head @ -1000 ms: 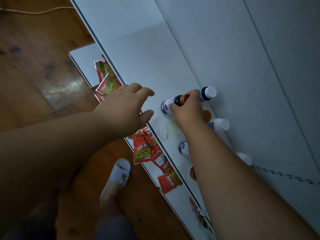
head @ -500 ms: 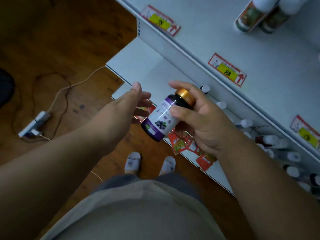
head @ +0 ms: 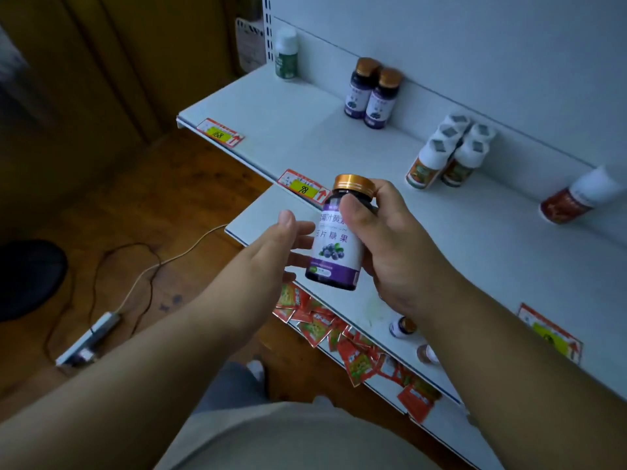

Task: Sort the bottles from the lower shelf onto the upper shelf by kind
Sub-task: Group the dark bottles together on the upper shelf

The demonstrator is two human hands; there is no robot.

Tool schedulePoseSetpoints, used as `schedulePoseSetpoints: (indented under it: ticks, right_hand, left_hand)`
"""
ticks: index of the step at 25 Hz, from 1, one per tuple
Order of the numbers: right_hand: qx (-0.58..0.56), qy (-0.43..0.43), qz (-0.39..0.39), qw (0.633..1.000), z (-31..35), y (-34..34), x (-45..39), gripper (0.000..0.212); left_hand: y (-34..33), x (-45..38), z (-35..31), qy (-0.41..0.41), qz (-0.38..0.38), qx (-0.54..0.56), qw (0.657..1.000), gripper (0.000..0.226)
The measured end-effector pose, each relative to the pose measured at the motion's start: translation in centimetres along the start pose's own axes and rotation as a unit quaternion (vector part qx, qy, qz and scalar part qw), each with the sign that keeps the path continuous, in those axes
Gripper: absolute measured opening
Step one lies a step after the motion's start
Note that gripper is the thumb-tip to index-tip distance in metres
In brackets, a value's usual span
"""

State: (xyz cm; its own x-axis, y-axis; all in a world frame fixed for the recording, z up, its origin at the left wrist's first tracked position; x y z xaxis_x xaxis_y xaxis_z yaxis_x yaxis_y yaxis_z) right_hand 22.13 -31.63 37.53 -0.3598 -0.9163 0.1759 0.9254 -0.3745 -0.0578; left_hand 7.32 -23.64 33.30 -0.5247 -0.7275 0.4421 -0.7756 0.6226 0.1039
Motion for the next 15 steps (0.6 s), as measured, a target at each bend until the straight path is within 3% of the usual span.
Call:
schedulePoseSetpoints:
  ticks: [4,7,10,12,15]
  right_hand:
    - [-0.034,-0.009,-0.055,0.998,0.8,-0.6,-4.1,0.034]
    - [-0.099,-0.028,-0.135,0.986,1.7,-1.6,-9.1,0.012]
    - [-0.078,-0.016,-0.235,0.969,2.9,-2.0,-14.1,0.012]
    - [-0.006,-0.014,-0.284,0.959,2.8,-1.6,-16.5,0.018]
    - [0.088,-0.030,-0.365,0.926,2.5,-0.6,-19.3,0.032]
  left_hand:
    - [1.6,-1.9,-3.0,-0.091,0.083,-0.070,0.990,0.085]
    - [4.3,-6.4,-6.2,-0.150,0.096,-0.150,0.973,0.081]
    - [6.1,-12.7,-9.0,-0.192,0.130,-0.244,0.942,0.068]
    - [6.5,-16.0,-10.3,-0.226,0.140,-0.338,0.903,0.065]
    - [6.4,-21.2,-12.1,-0.307,0.147,-0.501,0.796,0.074]
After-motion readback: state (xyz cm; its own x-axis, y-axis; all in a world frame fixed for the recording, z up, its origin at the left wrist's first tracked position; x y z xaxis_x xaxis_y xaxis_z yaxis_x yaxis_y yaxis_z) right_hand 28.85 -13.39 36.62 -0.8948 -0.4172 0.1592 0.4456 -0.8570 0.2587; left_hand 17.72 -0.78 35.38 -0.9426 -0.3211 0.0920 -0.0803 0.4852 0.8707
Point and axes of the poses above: each hand's wrist, its own x-axis away from the middle knuckle, its own y-axis out of the back of the hand, z = x × y, the point moved 3 cm from there along -x, towards the middle knuckle, and after that the axes turned 2 degrees about -z, right-handed, at the moved point
